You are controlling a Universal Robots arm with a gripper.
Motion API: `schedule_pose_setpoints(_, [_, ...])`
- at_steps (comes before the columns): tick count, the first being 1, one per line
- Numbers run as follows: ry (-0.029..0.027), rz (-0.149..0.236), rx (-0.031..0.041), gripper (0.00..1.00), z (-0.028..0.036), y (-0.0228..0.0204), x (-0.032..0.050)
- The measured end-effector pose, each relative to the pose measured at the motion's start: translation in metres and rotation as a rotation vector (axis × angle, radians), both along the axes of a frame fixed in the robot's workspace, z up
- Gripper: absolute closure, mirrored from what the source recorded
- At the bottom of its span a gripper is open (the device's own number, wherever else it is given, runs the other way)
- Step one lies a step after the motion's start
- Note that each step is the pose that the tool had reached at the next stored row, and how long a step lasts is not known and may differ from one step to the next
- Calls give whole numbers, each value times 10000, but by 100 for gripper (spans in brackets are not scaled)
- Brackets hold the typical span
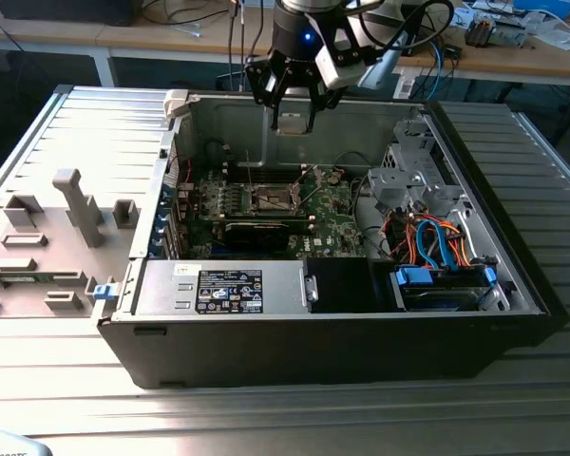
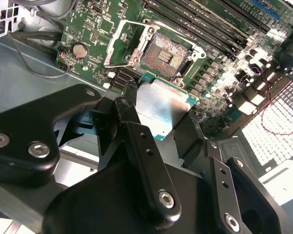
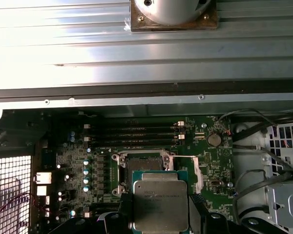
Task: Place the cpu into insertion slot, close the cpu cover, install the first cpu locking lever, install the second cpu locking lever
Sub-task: 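Place the cpu into insertion slot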
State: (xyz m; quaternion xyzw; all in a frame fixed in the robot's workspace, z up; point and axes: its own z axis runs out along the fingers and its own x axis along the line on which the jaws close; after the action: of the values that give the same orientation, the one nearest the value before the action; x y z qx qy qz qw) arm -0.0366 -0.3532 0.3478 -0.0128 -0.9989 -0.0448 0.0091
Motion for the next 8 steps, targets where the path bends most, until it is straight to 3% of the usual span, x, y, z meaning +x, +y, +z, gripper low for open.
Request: schedule_pose_setpoints(8, [1,0,-1,46,-20,0,0])
